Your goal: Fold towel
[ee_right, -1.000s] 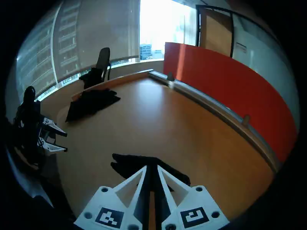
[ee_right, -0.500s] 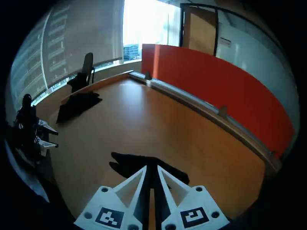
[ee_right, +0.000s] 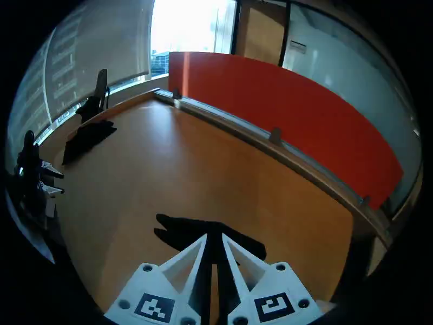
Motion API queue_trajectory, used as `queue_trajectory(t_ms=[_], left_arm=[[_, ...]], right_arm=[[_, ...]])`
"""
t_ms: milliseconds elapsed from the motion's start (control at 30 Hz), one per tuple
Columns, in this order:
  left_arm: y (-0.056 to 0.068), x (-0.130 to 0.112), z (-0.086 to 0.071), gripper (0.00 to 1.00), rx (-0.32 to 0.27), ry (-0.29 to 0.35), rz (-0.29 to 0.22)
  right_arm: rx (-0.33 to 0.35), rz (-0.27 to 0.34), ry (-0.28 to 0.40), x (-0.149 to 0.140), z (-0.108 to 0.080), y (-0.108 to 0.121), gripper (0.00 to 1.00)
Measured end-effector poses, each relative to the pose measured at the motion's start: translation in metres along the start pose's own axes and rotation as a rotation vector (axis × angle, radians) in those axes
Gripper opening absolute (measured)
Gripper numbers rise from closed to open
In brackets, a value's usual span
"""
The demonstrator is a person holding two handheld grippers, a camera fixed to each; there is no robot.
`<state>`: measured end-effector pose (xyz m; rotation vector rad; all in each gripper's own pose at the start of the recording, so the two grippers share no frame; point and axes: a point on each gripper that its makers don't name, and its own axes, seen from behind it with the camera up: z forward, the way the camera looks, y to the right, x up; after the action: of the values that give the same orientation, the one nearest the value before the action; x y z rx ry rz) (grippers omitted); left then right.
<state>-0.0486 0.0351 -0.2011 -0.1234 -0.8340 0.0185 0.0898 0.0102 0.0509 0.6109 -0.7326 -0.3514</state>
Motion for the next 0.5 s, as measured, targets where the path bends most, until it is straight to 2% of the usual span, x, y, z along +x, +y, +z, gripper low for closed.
queue_trajectory(t_ms=[500], left_arm=[[0.02,0.011,0.008,0.95,-0.005,-0.017,0.025]], right_arm=[[-0.062,0.064,-0.063,-0.041,-0.019,0.084,0.04]])
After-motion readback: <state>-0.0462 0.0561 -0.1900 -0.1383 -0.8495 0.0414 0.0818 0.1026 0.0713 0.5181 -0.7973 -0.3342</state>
